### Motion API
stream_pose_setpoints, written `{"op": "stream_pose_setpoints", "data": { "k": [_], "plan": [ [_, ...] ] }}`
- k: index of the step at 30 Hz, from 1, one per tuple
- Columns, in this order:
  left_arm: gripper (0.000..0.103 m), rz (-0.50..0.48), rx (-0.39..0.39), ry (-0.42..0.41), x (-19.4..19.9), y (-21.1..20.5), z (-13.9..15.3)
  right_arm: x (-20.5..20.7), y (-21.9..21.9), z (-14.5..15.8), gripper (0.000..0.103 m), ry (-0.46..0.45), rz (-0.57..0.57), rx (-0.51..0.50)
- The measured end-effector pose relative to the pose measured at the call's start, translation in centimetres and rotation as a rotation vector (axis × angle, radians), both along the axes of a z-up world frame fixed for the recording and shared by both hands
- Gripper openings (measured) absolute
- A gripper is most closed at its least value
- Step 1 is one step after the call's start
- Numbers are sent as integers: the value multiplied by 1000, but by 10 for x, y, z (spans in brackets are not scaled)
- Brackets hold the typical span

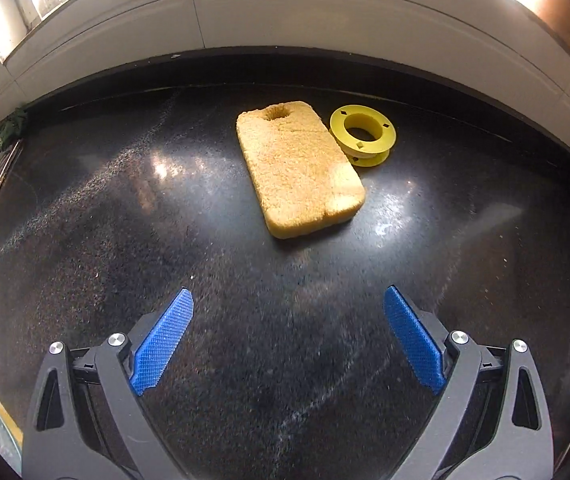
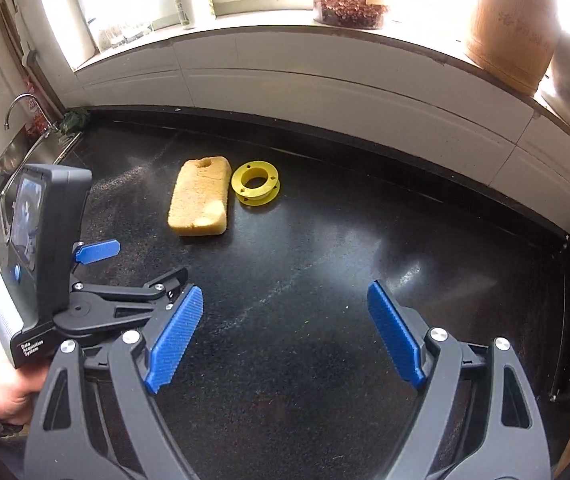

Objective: Collect trash
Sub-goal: 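Move both tools back to the counter toward the sponge and tape roll, then grasp the yellow sponge with left tool while right tool grasps the yellow tape roll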

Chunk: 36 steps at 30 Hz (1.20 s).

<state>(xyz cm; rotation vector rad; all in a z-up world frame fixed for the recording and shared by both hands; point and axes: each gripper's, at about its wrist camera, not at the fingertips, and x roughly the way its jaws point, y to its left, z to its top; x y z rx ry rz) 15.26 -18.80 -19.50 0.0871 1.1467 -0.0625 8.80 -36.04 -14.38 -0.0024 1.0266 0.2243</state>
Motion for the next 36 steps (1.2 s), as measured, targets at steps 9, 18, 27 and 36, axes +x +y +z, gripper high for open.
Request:
{"op": "stream_pose_setpoints", "data": {
  "k": [9,18,27,36],
  "plan": [
    [95,48,19,-23,56,-13,-31,58,-10,-58,82,80,63,-4],
    [95,30,-8,-10,94,35,-31,107,29,-101,82,74,191,-14],
    [85,-17,-19,-45,114,65,-30,149,78,-110,82,-56,315,-69],
    [55,-81,-22,-56,118,64,-17,151,93,-102,55,-55,320,-73]
  ]
}}
